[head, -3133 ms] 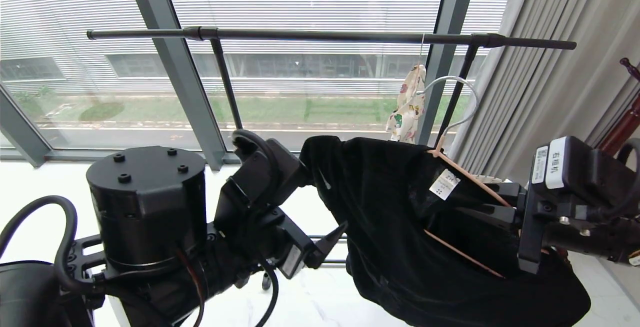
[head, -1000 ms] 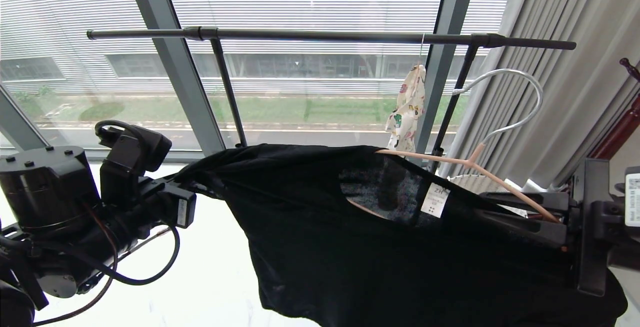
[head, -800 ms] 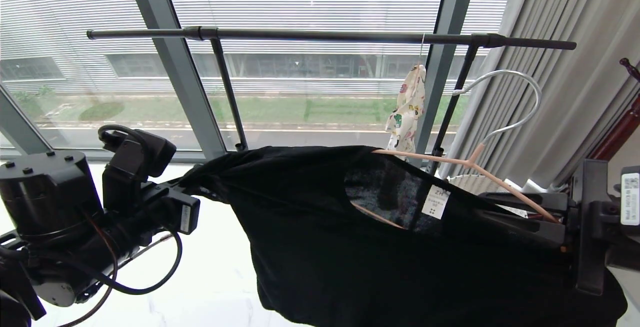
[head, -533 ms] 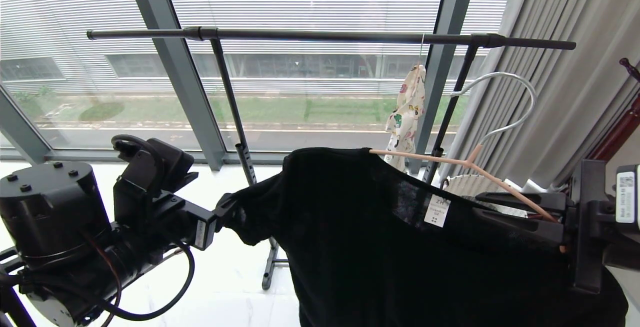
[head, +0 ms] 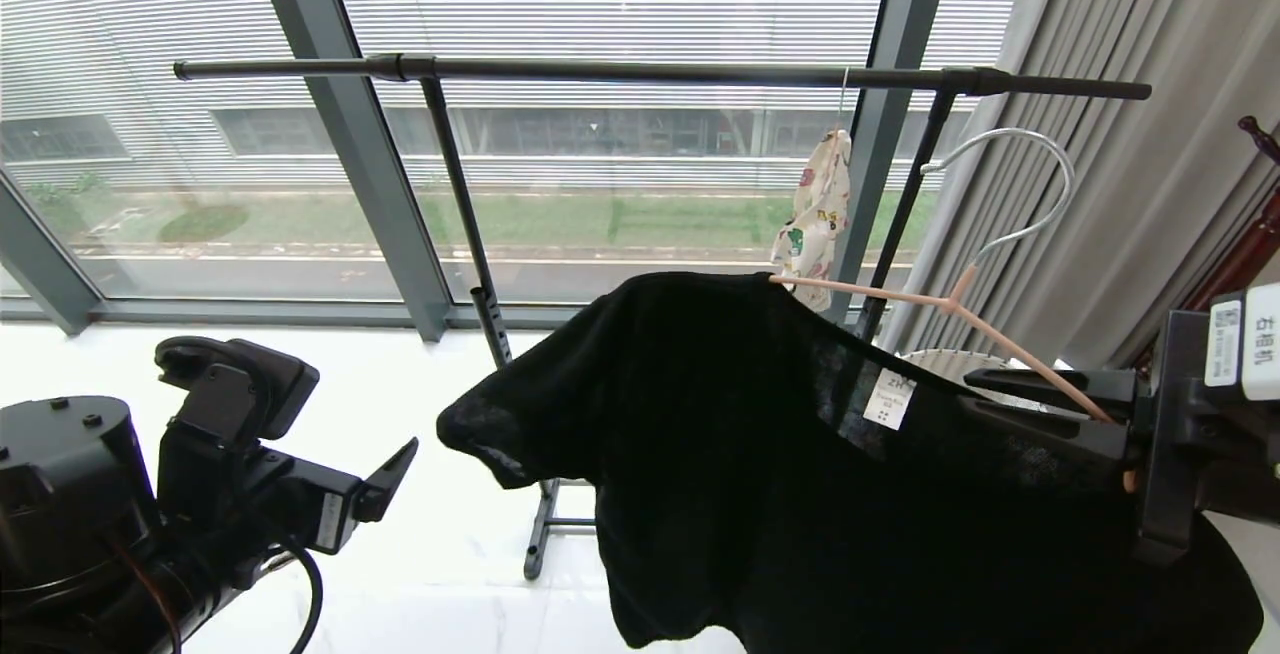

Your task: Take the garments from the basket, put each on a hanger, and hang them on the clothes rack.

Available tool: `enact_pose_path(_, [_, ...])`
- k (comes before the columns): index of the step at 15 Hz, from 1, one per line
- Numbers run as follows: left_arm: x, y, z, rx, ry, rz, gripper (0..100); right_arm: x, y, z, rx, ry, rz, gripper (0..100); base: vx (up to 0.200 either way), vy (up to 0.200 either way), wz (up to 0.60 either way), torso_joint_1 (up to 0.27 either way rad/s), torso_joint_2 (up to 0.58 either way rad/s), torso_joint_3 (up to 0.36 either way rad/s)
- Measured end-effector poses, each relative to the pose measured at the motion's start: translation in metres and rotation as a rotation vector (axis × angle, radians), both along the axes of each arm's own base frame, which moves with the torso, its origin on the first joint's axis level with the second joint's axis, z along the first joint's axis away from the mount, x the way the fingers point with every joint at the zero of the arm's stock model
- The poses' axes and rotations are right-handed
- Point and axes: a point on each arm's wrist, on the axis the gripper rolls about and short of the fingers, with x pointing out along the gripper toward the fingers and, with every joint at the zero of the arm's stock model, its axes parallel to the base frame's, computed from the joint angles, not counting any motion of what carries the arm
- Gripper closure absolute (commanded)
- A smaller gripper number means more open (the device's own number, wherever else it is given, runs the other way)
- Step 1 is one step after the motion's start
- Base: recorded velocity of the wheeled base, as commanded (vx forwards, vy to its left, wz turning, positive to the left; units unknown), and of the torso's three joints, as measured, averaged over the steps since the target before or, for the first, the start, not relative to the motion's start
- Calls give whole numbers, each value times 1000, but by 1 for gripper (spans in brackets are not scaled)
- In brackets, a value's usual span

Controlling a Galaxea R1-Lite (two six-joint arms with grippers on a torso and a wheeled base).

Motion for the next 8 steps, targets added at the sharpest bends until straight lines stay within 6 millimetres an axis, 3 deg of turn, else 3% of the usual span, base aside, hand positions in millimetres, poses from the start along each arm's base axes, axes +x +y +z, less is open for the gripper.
enact_pose_path(3, [1, 14, 0, 4, -6, 91, 0, 3, -1, -2, 7, 29, -51, 100, 0, 0, 0, 0, 0, 0])
enact_pose_path(8, [-3, 21, 7, -3, -41, 128, 0, 18, 10, -11, -19, 91, -132, 100, 0, 0, 0, 0, 0, 0])
